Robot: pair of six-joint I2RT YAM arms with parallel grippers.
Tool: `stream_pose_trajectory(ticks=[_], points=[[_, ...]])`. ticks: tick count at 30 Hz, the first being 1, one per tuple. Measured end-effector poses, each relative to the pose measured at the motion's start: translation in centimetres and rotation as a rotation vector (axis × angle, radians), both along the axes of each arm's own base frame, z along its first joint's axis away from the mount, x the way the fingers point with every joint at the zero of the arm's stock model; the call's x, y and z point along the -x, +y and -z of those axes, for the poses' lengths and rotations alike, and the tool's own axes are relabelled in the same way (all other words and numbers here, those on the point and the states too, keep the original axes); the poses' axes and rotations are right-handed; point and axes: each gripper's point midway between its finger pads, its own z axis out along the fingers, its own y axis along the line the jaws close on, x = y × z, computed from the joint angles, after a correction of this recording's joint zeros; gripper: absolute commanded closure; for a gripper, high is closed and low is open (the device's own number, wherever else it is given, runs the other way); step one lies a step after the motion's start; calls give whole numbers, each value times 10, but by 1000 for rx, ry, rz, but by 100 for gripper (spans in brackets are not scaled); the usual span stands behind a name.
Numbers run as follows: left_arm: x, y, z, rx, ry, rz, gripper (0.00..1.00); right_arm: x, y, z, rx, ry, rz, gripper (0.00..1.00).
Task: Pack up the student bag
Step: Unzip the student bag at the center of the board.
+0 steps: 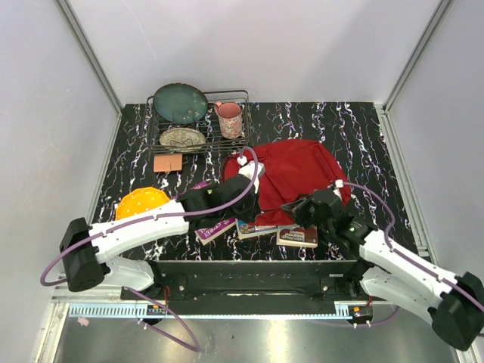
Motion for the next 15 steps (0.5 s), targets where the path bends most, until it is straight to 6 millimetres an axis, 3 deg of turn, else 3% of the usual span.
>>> stream_pose_trajectory(ticks=[7, 9, 13, 14, 15], points=[[-3, 14, -11, 22, -42, -52, 100, -21, -48, -30, 86, -83, 77, 100], [-5, 19, -9, 18, -48, -72, 100, -31, -66, -31, 114, -80, 109, 100], [-8, 24, -3, 11, -51, -97, 100, -38, -77, -24, 173, -42, 75, 100], [-8, 25, -1, 9, -49, -99, 100, -40, -78, -21, 189, -27, 59, 95], [-8, 25, 0, 9, -47, -100, 100, -41, -78, -18, 198, -18, 45, 77]])
